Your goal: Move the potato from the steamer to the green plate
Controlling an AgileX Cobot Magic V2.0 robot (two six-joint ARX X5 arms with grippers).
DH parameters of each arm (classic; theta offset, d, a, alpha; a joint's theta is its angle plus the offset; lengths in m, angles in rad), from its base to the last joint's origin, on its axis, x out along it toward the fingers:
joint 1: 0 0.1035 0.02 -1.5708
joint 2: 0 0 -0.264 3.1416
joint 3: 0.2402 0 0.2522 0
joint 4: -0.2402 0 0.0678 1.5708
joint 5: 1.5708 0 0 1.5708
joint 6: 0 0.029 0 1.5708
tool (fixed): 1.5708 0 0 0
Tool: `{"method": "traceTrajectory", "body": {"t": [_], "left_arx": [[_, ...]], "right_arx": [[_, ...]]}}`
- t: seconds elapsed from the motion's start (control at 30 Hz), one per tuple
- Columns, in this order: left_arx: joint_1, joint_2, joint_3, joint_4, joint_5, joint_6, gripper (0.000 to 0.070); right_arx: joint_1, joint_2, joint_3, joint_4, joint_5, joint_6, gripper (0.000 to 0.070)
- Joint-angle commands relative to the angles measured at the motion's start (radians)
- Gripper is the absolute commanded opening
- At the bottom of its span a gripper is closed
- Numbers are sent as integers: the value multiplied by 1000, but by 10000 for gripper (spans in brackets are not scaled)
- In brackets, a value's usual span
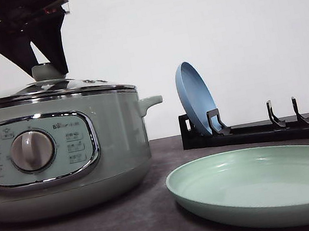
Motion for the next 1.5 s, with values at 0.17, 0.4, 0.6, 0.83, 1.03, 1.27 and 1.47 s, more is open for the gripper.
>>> {"method": "traceTrajectory", "body": {"t": [0.17, 0.4, 0.6, 0.83, 1.03, 1.27, 1.47], "left_arx": [[-5, 0, 20, -26, 8, -23, 2], [7, -76, 20, -19, 7, -28, 2], [30, -161, 20, -23, 7, -30, 2], [73, -279, 20, -43, -35, -33, 2], [141, -366, 20, -92, -126, -32, 1], [258, -422, 20, -138, -199, -32, 1], [338, -427, 20, -151, -200, -33, 1]], "right_arx": [[9, 8, 19, 6, 2, -11, 345], [9, 8, 19, 6, 2, -11, 345], [9, 8, 19, 6, 2, -11, 346], [9, 8, 19, 6, 1, -11, 346], [9, 8, 19, 6, 2, -11, 346], [9, 8, 19, 6, 2, -11, 346], [9, 8, 19, 6, 3, -11, 346]]}}
